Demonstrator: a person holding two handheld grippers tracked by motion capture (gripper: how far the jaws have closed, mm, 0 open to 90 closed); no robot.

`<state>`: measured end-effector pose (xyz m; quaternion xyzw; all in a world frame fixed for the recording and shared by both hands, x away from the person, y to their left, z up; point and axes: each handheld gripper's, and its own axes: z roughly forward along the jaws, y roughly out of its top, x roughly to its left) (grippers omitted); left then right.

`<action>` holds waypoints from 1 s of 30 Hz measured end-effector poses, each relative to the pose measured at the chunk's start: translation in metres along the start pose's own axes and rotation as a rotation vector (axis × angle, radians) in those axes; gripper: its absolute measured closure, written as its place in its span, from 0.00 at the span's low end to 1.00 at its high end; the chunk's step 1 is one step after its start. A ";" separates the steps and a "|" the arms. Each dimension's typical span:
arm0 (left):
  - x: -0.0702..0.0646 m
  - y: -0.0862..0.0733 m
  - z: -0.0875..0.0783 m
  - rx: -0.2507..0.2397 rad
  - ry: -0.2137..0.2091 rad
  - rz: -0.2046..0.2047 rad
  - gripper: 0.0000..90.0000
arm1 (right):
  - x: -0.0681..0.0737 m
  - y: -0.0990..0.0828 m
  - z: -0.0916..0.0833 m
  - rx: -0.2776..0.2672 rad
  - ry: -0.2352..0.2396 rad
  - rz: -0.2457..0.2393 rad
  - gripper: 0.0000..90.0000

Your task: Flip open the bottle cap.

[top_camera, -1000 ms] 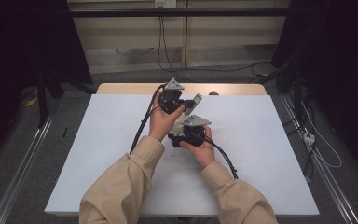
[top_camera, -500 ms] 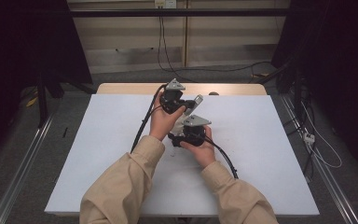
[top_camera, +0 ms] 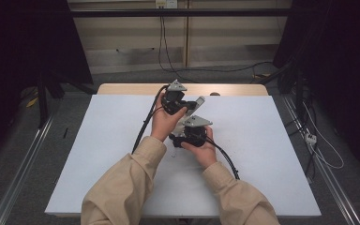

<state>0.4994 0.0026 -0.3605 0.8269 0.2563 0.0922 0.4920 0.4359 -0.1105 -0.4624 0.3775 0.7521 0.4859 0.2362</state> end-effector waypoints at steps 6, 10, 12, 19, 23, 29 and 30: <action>0.000 0.000 0.001 0.002 0.001 0.004 1.00 | 0.000 0.000 0.000 0.000 -0.001 -0.002 0.21; 0.000 -0.001 0.002 0.003 0.002 0.000 1.00 | 0.000 0.000 0.000 0.001 -0.001 -0.002 0.21; 0.000 -0.001 0.002 0.011 0.001 0.005 1.00 | 0.000 0.000 0.000 0.001 -0.001 -0.003 0.21; 0.000 -0.002 0.004 0.004 0.002 0.004 1.00 | 0.000 0.000 0.000 0.001 -0.001 -0.001 0.21; 0.000 -0.003 0.005 0.011 0.001 0.002 1.00 | 0.000 0.000 0.000 0.002 -0.001 -0.003 0.21; -0.001 -0.003 0.005 0.026 0.007 0.024 1.00 | 0.000 0.000 0.000 0.000 0.001 0.002 0.21; -0.002 -0.003 0.005 0.029 0.009 0.025 1.00 | -0.001 0.000 0.000 0.000 0.001 0.004 0.21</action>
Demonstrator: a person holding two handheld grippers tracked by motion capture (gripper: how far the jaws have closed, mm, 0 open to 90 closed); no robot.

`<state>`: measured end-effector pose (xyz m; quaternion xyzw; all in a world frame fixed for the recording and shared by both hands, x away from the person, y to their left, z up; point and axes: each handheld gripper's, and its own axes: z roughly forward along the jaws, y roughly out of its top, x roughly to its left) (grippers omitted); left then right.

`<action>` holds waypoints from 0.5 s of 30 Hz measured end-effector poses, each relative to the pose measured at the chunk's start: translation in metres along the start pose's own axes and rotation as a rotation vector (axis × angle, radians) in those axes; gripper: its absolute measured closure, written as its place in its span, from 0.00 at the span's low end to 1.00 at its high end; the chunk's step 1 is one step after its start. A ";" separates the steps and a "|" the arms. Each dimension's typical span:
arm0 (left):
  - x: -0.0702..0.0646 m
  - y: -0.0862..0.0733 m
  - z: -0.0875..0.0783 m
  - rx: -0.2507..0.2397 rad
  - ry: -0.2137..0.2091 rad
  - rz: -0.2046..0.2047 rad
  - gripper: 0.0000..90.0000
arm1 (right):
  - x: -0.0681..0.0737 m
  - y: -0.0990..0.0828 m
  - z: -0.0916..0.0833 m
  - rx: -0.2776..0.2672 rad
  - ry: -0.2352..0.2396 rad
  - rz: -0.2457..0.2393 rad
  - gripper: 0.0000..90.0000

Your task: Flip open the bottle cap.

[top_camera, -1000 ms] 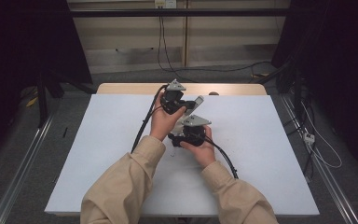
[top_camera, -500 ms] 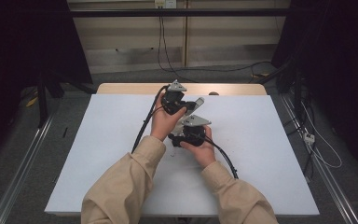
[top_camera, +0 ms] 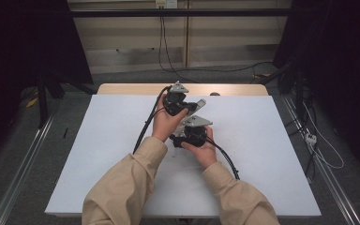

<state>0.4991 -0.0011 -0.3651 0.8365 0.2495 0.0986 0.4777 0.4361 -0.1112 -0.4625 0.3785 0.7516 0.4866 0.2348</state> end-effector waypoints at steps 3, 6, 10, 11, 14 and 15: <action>0.000 0.000 -0.001 -0.004 0.001 -0.005 1.00 | 0.000 0.000 0.000 0.000 0.000 -0.002 0.21; -0.001 -0.001 -0.002 -0.006 -0.003 -0.004 1.00 | 0.001 0.000 0.000 0.002 -0.003 -0.007 0.21; -0.001 -0.001 -0.005 -0.006 -0.005 -0.007 0.98 | 0.001 0.000 0.000 0.002 -0.001 -0.008 0.21; -0.001 -0.001 -0.007 -0.007 0.000 -0.007 0.97 | 0.001 0.000 0.000 0.001 -0.002 -0.010 0.20; 0.000 -0.001 -0.011 -0.013 0.004 -0.016 0.95 | 0.001 0.000 -0.001 0.002 -0.003 -0.006 0.19; 0.000 -0.001 -0.012 -0.018 0.003 -0.018 0.95 | 0.001 0.000 -0.001 0.003 -0.005 -0.002 0.17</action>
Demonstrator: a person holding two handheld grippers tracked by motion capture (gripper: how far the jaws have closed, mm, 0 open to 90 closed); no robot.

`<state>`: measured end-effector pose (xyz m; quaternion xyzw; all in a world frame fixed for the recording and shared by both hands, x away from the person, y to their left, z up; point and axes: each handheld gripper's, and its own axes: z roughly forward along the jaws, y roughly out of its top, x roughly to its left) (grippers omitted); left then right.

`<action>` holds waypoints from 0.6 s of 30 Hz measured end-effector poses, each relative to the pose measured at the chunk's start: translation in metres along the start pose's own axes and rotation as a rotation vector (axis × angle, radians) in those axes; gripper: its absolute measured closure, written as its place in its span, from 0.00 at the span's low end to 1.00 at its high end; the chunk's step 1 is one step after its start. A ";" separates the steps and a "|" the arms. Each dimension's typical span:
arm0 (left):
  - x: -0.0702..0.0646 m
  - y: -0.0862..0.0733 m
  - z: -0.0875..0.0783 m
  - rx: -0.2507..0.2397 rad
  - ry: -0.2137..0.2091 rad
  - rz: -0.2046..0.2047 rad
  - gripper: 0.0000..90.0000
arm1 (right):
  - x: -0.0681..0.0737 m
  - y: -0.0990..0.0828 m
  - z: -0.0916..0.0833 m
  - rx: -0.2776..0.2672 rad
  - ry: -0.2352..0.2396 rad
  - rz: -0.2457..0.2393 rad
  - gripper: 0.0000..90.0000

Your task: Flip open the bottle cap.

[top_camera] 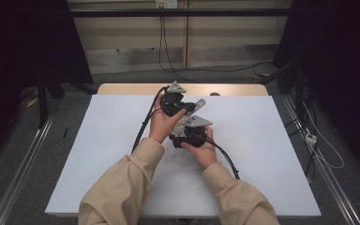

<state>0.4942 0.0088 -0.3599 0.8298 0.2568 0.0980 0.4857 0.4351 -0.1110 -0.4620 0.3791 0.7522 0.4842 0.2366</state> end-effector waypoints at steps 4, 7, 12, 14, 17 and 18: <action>0.002 -0.001 -0.005 -0.009 -0.002 -0.021 0.91 | -0.002 0.000 -0.001 0.012 0.000 0.030 0.11; 0.002 -0.002 -0.009 -0.017 0.010 -0.029 0.83 | -0.003 -0.001 -0.003 0.021 0.002 0.048 0.08; 0.002 -0.005 -0.018 -0.028 0.014 -0.041 0.67 | -0.003 0.001 -0.006 0.031 -0.003 0.049 0.05; 0.001 -0.006 -0.022 -0.029 0.022 -0.042 0.59 | -0.002 0.002 -0.008 0.041 0.007 0.054 0.06; 0.001 -0.010 -0.029 -0.035 0.030 -0.049 0.48 | -0.002 0.003 -0.011 0.049 0.022 0.063 0.05; 0.001 -0.011 -0.031 -0.032 0.036 -0.043 0.45 | -0.002 0.003 -0.013 0.052 0.019 0.065 0.06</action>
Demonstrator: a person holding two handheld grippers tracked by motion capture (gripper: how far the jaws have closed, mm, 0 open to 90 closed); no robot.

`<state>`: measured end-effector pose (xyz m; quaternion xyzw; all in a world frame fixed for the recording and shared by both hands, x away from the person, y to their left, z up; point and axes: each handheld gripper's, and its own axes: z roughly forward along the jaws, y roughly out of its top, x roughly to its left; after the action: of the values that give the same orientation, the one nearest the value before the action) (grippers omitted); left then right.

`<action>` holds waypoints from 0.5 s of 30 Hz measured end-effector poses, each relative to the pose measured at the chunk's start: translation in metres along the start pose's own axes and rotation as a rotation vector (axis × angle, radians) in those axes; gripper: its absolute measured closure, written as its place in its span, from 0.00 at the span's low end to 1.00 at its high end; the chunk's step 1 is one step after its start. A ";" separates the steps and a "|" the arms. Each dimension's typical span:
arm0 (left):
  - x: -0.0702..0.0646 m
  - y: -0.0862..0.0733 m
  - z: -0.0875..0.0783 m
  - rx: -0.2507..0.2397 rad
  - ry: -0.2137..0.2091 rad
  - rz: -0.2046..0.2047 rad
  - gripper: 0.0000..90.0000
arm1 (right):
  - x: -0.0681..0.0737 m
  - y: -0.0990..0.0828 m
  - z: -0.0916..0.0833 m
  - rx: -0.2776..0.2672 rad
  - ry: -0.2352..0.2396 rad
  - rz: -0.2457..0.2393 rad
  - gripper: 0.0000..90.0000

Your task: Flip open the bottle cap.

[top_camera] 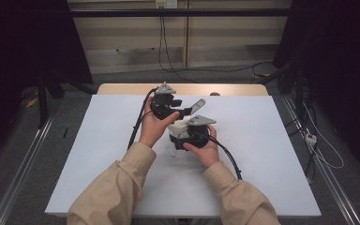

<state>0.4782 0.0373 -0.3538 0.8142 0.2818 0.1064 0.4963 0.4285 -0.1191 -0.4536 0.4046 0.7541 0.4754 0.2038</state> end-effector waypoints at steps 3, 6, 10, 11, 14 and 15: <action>0.000 -0.005 -0.007 0.008 -0.010 0.003 0.42 | -0.001 0.000 -0.003 0.016 0.002 0.017 0.06; 0.000 -0.011 -0.016 -0.001 -0.008 -0.008 0.34 | -0.002 -0.001 -0.005 0.032 0.006 0.020 0.05; 0.001 -0.021 -0.028 -0.009 -0.011 -0.026 0.27 | -0.004 -0.004 -0.010 0.025 0.023 0.022 0.08; 0.002 -0.024 -0.031 -0.004 -0.015 -0.026 0.27 | -0.005 -0.006 -0.011 0.032 0.023 0.014 0.08; 0.003 -0.034 -0.040 -0.010 -0.013 -0.030 0.24 | -0.008 -0.010 -0.015 0.046 0.008 0.016 0.05; 0.003 -0.037 -0.044 -0.015 -0.011 -0.029 0.23 | -0.008 -0.011 -0.017 0.050 0.006 0.015 0.05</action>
<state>0.4478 0.0847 -0.3653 0.8067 0.2901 0.0967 0.5057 0.4176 -0.1374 -0.4560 0.4139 0.7634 0.4590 0.1878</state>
